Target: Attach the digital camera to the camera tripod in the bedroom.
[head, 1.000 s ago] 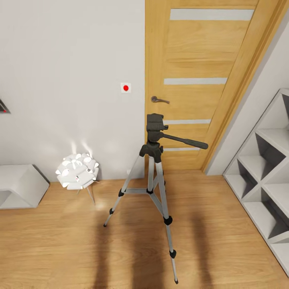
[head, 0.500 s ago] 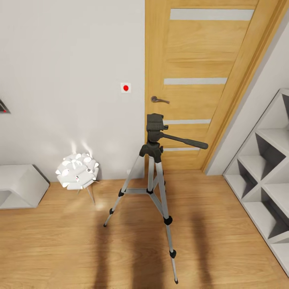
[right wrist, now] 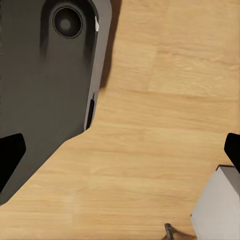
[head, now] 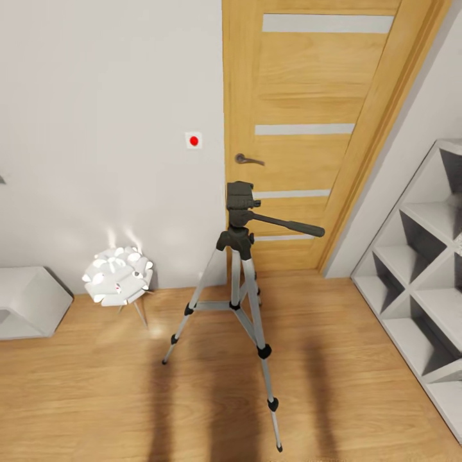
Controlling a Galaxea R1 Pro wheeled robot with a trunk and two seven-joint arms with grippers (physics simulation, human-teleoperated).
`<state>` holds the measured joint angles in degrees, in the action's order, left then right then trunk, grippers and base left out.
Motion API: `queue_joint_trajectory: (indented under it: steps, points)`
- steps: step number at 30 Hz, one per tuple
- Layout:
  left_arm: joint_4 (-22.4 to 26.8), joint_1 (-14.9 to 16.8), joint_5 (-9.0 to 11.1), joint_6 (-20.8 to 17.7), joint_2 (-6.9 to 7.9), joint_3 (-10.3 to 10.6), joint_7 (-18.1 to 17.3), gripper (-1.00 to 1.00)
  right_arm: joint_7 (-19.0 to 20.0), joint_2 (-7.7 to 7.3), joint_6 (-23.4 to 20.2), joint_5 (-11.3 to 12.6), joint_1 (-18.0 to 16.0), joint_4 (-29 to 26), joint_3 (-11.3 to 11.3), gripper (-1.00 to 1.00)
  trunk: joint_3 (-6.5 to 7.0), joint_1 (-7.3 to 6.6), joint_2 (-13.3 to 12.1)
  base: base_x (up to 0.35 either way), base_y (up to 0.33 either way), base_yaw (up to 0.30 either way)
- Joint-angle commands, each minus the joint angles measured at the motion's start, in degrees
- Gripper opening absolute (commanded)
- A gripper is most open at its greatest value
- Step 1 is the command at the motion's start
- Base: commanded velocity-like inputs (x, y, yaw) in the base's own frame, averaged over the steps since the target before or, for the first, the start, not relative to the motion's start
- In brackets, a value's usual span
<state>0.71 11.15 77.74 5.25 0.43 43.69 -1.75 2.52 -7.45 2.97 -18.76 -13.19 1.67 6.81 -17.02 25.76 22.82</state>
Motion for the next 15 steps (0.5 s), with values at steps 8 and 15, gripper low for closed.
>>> queue_joint_trajectory:
  steps: [8,15]
  points:
    - [0.0,0.0,0.5,0.1,0.01,0.5,-0.3,-1.0,0.0,-0.02,0.4,-0.4,-0.1,0.2,0.5,1.0,-0.09,0.03,0.1,0.0,0.0,-0.085]
    - [0.0,0.0,0.4,0.2,0.01,0.5,-0.3,-1.0,-0.1,-0.09,0.5,-0.7,-0.1,0.2,0.5,1.0,-0.09,0.03,0.1,0.0,0.0,-0.007]
